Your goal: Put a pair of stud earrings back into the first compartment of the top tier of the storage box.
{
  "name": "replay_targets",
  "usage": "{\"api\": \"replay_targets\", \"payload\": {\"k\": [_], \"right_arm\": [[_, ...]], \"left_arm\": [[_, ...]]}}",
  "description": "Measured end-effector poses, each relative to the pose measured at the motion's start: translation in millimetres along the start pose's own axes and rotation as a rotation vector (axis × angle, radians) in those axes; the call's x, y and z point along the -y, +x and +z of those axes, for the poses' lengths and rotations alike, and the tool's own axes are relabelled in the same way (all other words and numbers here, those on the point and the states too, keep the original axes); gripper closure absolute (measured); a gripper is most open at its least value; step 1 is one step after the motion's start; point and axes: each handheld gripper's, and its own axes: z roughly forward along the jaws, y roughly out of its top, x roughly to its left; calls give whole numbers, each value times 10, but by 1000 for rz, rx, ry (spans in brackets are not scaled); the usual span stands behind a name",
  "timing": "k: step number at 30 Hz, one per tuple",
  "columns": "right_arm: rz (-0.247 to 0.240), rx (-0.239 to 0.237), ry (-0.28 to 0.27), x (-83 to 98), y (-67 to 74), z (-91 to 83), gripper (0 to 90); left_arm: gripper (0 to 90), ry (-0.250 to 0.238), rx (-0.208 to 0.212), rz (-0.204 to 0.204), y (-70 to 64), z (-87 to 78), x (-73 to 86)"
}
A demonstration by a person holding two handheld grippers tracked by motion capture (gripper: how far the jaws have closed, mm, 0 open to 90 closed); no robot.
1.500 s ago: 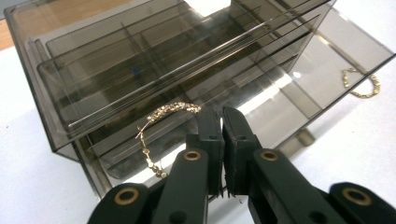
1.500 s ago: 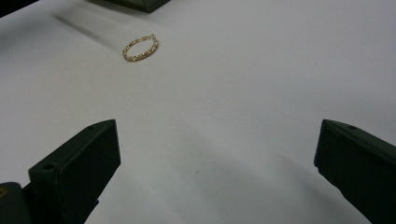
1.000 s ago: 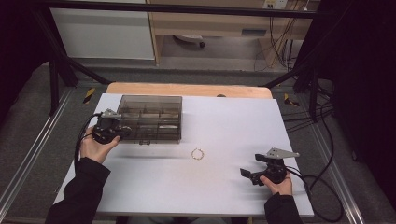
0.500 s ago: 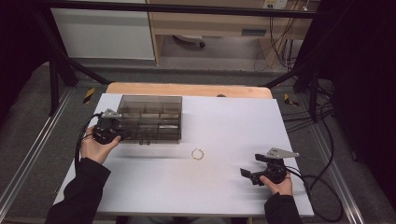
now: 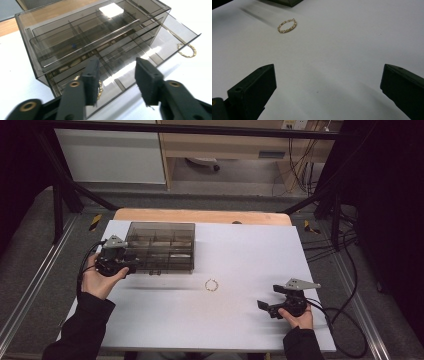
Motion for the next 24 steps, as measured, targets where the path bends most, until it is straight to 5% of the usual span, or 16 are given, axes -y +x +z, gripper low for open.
{"api": "replay_targets", "payload": {"k": [24], "right_arm": [[-2,-1,0,0,1,-1,8]], "left_arm": [[173,-29,58,72,-448,6,147]]}}
